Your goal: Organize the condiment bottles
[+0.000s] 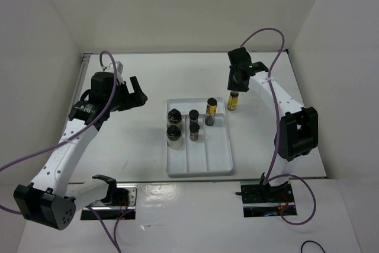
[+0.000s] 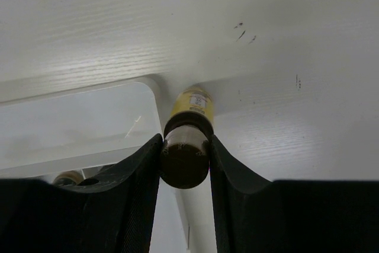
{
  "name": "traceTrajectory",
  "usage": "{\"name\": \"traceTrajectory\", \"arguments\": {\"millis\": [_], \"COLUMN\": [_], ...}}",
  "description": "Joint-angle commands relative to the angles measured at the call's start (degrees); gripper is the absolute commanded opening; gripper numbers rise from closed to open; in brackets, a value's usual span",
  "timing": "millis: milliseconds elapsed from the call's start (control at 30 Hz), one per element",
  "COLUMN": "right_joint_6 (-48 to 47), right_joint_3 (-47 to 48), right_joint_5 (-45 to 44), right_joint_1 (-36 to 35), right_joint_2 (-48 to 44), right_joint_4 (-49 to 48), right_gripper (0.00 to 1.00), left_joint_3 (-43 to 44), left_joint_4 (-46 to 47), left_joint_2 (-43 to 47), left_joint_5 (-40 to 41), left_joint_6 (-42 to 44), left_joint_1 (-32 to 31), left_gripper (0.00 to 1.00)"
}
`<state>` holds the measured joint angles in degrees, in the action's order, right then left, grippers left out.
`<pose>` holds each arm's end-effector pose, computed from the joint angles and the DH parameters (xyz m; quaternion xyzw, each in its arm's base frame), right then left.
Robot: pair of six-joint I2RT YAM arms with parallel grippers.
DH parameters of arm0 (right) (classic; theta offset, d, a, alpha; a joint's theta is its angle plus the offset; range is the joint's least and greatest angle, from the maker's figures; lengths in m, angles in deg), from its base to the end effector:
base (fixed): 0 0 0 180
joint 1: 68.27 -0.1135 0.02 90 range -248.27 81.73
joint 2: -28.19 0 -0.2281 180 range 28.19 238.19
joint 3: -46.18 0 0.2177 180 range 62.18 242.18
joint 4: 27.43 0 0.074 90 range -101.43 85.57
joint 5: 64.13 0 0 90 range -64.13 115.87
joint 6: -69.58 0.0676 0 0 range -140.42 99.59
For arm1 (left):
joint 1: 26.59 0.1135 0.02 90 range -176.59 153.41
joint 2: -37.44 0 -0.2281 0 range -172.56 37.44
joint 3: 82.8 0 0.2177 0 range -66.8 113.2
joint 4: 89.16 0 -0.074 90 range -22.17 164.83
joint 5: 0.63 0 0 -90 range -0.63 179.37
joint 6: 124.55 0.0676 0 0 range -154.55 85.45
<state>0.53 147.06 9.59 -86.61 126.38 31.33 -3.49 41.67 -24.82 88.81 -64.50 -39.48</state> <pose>0.3358 0.0913 0.2343 0.0629 0.9457 -0.0304 0.3176 0.2356 -0.0546 0.3039 -0.1275 0.8658 -0.1807 0.4489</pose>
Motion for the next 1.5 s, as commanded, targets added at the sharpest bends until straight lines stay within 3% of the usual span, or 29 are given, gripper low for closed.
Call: {"name": "traceTrajectory", "arguments": {"millis": [0, 167, 400, 1467], "right_joint_6": [-0.99, -1.53, -1.53, 1.37], "right_joint_3": [8.36, 15.13, 15.67, 0.55], "right_joint_5": [-2.18, -2.18, -1.66, 3.35], "right_joint_1": [-1.24, -4.14, -5.73, -8.46], "right_joint_2": [-1.86, -1.86, -0.19, 0.33], "right_joint_4": [1.61, 3.47, 3.47, -4.79], "right_gripper": [0.0, 0.0, 0.0, 0.0], "left_joint_3": [-0.55, -0.55, -0.55, -1.61], "left_joint_4": [2.05, 2.05, 2.05, 2.58], "left_joint_2": [1.18, 1.7, 1.7, 1.7], "left_joint_5": [-1.29, -1.29, -1.29, -2.34], "left_joint_6": [1.04, 1.04, 1.04, 1.57], "left_joint_1": [0.4, 0.4, 0.93, 0.93], "left_gripper": [1.0, 1.0, 1.0, 1.0]}}
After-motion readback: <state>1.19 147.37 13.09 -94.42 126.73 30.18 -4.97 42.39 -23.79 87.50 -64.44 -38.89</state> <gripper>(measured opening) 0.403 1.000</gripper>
